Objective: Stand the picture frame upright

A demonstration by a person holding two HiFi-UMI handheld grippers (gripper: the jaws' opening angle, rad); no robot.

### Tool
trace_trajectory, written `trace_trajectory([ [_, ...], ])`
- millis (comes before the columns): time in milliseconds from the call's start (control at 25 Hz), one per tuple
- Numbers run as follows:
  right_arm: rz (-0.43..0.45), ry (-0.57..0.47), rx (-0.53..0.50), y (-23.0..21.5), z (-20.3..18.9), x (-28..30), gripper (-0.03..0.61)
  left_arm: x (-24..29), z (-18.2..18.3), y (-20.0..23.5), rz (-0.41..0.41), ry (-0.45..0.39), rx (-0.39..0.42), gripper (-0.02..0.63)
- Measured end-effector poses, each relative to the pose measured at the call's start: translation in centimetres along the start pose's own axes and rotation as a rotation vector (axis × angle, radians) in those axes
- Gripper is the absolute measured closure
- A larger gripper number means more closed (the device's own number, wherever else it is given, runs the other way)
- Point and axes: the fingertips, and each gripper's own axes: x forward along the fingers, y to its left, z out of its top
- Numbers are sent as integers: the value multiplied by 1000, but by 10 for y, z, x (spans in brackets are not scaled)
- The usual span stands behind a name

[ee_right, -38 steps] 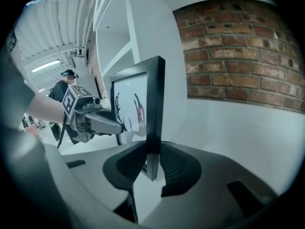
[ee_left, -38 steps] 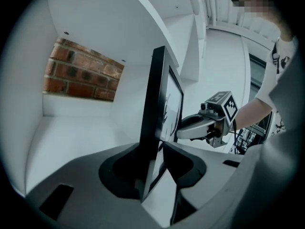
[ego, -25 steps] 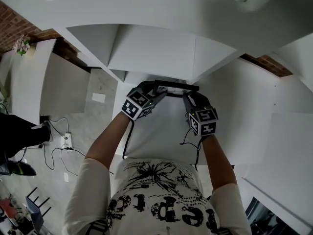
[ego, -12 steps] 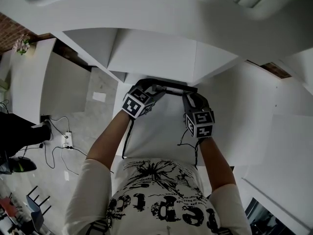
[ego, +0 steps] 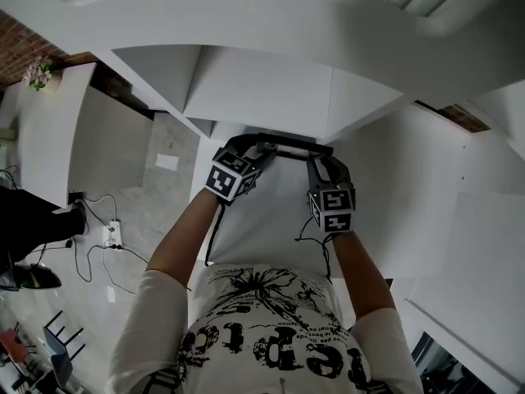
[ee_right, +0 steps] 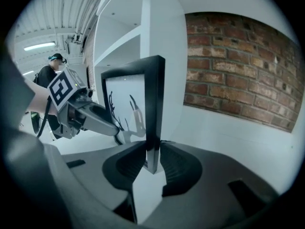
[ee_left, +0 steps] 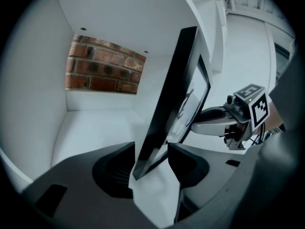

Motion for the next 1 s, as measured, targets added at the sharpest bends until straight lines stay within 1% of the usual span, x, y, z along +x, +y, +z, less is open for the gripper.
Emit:
trace_trajectory([
  [40,-14,-4,5,-1,0,0,476,0,0,-3,-3,-2,6,389],
  [80,-24,-10,21,-2,0,0,464,0,0,-6,-9,-2,14,363],
  [160,-26,-29,64,-4,0,-3,414,-1,1,-14,-26,-9,24,302],
  [240,-26,-46,85,-5,1,-7,387,-3,1,-20,-34,-25,15,265],
  [360,-38,-61,82,-5,2,-15,366,-9,-2,-21,0,-54,-20,259],
  [520,-32,-107,92,-3,7,-33,364,-22,-5,-15,93,-105,-66,261],
  [560,-32,-132,93,-1,10,-40,370,-28,-7,-14,116,-114,-68,261],
  [680,-40,-196,89,7,20,-61,417,-50,-14,-15,165,-153,-70,261],
  [720,-43,-210,85,10,23,-67,417,-58,-15,-17,179,-170,-69,265],
  [760,-49,-223,81,12,26,-74,433,-66,-15,-20,195,-186,-67,279],
  [800,-57,-237,80,13,28,-81,459,-74,-15,-23,212,-199,-64,306],
  [880,-77,-267,86,15,32,-96,483,-91,-13,-30,242,-229,-58,373],
  [960,-95,-293,90,17,36,-109,522,-109,-7,-37,271,-276,-51,415],
  [1000,-102,-304,89,18,37,-115,542,-117,-3,-41,286,-303,-48,459],
])
